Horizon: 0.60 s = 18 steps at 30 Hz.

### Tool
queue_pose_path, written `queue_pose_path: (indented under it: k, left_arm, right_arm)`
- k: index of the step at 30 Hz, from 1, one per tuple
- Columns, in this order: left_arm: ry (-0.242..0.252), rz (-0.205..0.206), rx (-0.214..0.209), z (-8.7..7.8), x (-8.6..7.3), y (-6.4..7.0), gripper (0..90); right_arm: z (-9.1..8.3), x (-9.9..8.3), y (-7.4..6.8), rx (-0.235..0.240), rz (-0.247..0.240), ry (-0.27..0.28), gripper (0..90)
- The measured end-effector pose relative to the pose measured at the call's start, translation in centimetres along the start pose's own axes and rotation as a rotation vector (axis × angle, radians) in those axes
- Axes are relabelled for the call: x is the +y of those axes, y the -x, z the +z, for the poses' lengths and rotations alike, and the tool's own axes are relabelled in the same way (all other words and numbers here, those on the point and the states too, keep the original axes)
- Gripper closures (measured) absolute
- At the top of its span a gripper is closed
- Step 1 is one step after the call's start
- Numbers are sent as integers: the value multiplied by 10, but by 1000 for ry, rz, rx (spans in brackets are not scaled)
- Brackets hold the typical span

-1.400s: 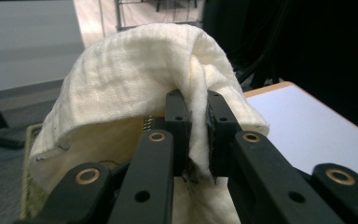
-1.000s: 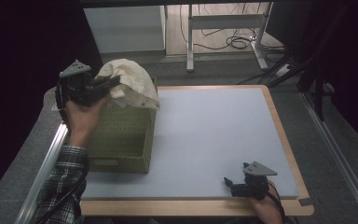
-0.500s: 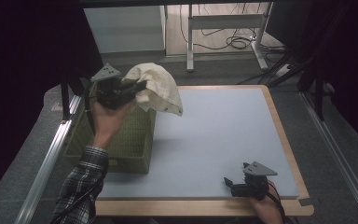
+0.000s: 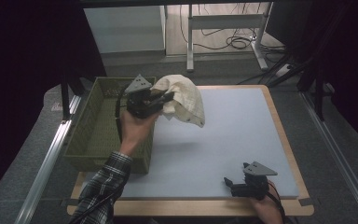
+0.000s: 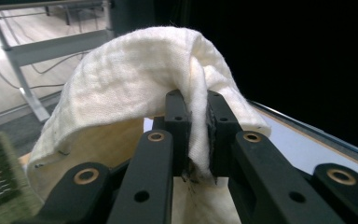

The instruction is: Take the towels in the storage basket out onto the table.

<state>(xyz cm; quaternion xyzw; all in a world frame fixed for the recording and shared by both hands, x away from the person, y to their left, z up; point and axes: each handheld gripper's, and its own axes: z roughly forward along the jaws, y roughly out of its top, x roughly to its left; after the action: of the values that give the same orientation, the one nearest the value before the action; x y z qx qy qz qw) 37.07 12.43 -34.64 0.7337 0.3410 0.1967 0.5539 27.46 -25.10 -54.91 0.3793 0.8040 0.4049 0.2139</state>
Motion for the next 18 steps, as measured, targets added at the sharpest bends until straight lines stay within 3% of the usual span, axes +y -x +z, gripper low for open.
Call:
queue_pose_path:
  k: [11,18]
  left_arm:
    - [-40,28,-59,41,-16,37,812]
    - [-67,11,-67,64,-36,53,809]
  right_arm:
    - [0,0,0,1,1,-1,39]
    - [0,0,0,2,1,0,39]
